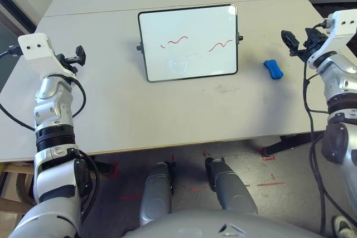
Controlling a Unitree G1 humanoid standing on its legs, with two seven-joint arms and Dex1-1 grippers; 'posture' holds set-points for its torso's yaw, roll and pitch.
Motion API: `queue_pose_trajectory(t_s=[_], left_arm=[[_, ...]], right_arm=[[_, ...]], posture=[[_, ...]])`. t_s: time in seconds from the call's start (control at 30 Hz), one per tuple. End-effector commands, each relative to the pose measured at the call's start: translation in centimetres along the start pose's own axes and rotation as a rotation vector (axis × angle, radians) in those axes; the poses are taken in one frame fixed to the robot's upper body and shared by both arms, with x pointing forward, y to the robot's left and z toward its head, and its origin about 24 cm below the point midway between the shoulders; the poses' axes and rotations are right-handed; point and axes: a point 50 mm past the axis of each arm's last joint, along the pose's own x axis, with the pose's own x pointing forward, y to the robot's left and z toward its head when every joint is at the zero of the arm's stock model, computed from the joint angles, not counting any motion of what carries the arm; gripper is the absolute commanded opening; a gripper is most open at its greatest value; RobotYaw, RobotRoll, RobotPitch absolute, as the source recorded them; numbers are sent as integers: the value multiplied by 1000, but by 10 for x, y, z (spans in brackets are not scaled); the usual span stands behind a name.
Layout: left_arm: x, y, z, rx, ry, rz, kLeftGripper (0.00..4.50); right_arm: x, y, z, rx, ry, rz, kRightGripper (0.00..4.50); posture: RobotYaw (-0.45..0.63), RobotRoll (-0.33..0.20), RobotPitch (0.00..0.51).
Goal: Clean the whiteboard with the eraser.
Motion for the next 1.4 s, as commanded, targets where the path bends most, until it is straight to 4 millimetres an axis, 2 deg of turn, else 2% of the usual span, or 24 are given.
queue_pose_trajectory(t_s=[0.03,0.37,0.57,0.8,0.97,1.03,1.23,1.4], left_arm=[[-1,4,0,9,2,12,4500],[-1,2,3,12,-4,-2,4500],[-6,-1,6,12,5,-108,4500],[-21,-22,13,28,35,-474,4500],[-49,-54,18,28,62,-812,4500],[-58,-63,18,29,70,-896,4500],[-64,-71,14,45,102,-969,4500],[-61,-72,12,47,102,-963,4500]], right_arm=[[1,1,-2,5,12,4,4472],[3,2,-1,8,12,4,4472],[5,3,2,1,6,0,4472],[4,1,2,-7,12,-3,4472],[3,-5,8,-18,41,-30,4472],[3,-7,11,-21,61,-33,4472],[2,-11,20,-105,218,-3,4472],[-3,-12,29,-180,447,34,4472]], posture=[[-83,0,191],[-63,0,192],[-60,0,175],[-68,0,164],[-81,0,162],[-87,0,161],[-104,0,160],[-117,0,160]])
